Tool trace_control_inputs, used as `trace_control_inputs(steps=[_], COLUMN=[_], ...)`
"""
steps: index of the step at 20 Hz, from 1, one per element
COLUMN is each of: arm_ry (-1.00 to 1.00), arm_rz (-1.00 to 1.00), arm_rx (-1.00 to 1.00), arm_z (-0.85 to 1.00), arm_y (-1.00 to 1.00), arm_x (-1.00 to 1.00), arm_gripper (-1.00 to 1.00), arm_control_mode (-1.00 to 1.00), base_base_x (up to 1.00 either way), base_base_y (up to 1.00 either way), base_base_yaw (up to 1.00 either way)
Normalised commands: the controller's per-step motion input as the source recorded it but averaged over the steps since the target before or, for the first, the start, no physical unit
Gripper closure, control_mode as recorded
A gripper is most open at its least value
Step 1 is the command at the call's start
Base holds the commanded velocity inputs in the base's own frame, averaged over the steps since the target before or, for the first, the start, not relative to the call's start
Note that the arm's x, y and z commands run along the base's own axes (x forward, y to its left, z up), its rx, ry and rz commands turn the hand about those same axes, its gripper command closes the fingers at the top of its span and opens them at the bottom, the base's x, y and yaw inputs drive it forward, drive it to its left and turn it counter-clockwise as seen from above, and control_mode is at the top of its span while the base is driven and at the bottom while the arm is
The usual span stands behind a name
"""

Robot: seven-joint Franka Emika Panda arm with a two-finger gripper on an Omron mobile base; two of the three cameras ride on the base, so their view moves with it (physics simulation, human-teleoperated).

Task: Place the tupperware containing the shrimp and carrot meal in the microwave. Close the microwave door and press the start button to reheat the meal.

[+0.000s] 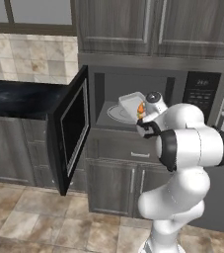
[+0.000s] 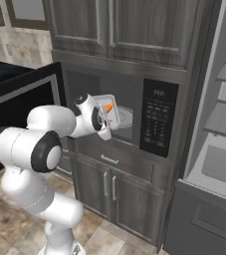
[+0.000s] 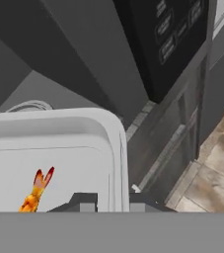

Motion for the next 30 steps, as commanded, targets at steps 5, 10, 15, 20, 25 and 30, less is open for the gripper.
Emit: trace_control_inputs(steps=[5, 10, 15, 20, 25, 30], arm_ry=[0.0, 0.0, 0.0, 0.02, 0.1, 0.09], arm_rz=[-0.06, -0.04, -0.03, 0.0, 0.0, -0.01], arm_rx=[0.0, 0.0, 0.0, 0.0, 0.0, 0.0], arm_z=[0.0, -0.03, -0.13, -0.19, -0.21, -0.12], arm_y=[0.0, 0.0, 0.0, 0.0, 0.0, -0.01], arm_x=[0.51, 0.49, 0.43, 0.46, 0.59, 0.61], arm_gripper=[1.0, 1.0, 1.0, 1.0, 1.0, 1.0], arm_control_mode=[-1.0, -1.0, -1.0, -1.0, -1.0, -1.0], base_base_x=[0.0, 0.0, 0.0, 0.0, 0.0, 0.0], base_base_y=[0.0, 0.0, 0.0, 0.0, 0.0, 0.0], base_base_yaw=[0.0, 0.0, 0.0, 0.0, 0.0, 0.0])
